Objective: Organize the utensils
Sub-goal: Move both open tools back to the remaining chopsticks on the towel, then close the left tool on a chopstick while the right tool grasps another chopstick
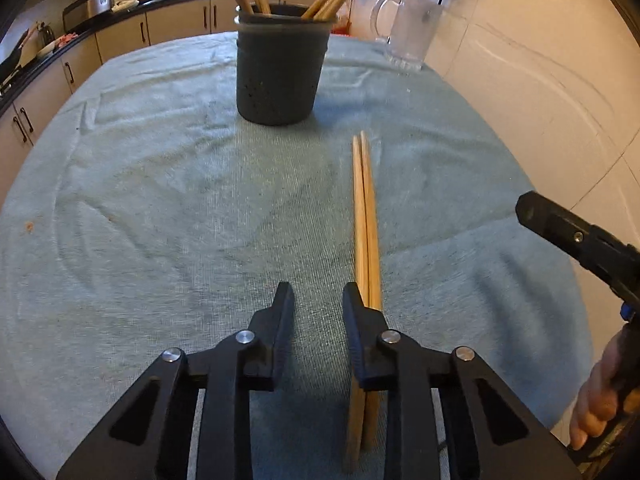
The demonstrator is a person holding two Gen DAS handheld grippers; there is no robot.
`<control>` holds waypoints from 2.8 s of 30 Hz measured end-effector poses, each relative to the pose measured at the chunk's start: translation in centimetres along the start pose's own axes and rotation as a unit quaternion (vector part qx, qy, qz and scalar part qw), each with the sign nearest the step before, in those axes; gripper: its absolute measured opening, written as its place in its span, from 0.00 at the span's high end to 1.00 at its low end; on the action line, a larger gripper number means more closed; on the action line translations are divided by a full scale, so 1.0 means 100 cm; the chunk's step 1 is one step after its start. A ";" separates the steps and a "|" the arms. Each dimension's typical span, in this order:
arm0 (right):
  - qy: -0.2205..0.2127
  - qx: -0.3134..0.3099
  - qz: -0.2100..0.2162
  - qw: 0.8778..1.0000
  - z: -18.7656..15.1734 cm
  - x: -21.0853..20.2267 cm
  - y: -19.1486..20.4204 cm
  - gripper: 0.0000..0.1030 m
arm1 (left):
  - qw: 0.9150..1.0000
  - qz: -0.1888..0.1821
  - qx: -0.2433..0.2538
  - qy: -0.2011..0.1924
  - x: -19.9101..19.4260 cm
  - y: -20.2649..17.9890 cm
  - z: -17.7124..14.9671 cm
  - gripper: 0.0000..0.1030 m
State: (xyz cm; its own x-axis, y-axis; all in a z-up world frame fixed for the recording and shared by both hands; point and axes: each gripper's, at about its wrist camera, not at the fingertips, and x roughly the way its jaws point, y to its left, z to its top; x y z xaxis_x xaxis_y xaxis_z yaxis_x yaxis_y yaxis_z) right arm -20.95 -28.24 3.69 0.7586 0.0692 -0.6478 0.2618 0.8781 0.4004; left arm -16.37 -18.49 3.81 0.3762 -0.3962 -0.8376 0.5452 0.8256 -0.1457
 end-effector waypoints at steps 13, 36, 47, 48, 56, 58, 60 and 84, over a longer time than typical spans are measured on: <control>0.004 0.004 0.014 1.000 -0.005 0.005 -0.006 0.54 | 0.999 -0.046 -0.004 -0.008 0.002 -0.007 0.004 0.80; 0.080 -0.051 0.010 0.995 -0.003 0.051 0.029 0.54 | 0.991 -0.001 -0.131 0.033 -0.005 0.051 0.005 0.94; 0.135 -0.136 -0.061 0.980 0.001 0.099 0.070 0.86 | 0.986 -0.036 -0.161 0.033 -0.005 0.064 -0.002 0.93; 0.137 -0.135 -0.062 0.979 0.001 0.097 0.069 0.87 | 0.985 -0.043 -0.165 0.038 -0.005 0.067 -0.002 0.93; 0.185 -0.128 -0.082 0.971 -0.002 0.072 0.037 0.82 | 0.980 -0.074 -0.175 0.061 -0.021 0.078 0.001 0.90; 0.187 -0.115 -0.082 0.972 0.002 0.068 0.030 0.74 | 0.980 -0.071 -0.178 0.059 -0.021 0.081 0.008 0.76; 0.186 -0.103 -0.082 0.974 0.007 0.066 0.026 0.74 | 0.980 -0.057 -0.182 0.058 -0.020 0.082 0.016 0.67; 0.304 -0.143 -0.125 0.933 0.054 0.136 0.049 0.87 | 0.991 0.001 -0.063 0.116 0.037 0.057 0.077 0.94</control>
State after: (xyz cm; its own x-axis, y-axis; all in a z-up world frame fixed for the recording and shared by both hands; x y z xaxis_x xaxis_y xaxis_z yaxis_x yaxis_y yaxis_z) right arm -6.17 -25.58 0.36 0.1925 0.0242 -0.9810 0.1490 0.9874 0.0536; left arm -6.11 -18.38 3.89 0.1871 -0.3031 -0.9344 0.4414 0.8757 -0.1957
